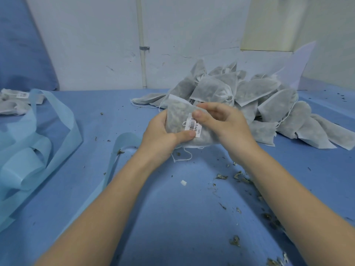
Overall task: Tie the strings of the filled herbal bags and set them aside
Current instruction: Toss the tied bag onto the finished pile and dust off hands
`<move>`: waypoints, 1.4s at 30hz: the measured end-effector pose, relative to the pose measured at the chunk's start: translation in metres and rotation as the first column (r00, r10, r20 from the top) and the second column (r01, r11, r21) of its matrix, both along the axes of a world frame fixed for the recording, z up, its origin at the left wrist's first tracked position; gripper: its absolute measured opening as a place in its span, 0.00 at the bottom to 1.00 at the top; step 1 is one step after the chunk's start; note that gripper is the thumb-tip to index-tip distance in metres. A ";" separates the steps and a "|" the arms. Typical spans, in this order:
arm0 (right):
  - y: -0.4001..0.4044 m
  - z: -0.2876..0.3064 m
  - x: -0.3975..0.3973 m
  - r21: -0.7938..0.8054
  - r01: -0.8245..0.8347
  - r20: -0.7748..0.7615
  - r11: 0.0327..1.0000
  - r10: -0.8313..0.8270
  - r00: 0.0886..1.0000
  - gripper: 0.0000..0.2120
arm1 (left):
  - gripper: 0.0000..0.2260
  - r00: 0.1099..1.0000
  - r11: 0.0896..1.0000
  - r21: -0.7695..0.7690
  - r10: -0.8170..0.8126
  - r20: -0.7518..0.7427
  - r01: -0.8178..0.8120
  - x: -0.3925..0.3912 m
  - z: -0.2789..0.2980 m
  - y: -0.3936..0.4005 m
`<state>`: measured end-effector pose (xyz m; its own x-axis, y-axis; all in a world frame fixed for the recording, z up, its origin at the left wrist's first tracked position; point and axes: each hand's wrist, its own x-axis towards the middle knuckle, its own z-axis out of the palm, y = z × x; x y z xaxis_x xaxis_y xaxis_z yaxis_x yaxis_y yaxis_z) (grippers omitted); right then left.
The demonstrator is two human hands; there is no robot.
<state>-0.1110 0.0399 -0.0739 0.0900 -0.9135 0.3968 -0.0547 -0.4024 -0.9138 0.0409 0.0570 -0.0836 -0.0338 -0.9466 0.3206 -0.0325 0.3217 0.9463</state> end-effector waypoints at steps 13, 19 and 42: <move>0.010 -0.009 0.000 0.048 -0.099 -0.021 0.994 0.100 0.995 0.16 | 0.08 0.954 0.962 0.146 0.253 -0.160 -0.231 -0.018 -0.001 -0.002; 0.013 -0.014 0.012 0.133 0.047 0.095 0.990 -0.060 0.994 0.28 | 0.08 0.886 0.923 0.208 0.373 -0.276 -0.324 -0.013 0.003 -0.004; -0.011 0.036 0.111 0.240 -0.393 0.091 0.887 0.383 0.919 0.18 | 0.18 0.852 0.881 0.300 0.447 -0.273 -0.366 -0.011 0.010 -0.005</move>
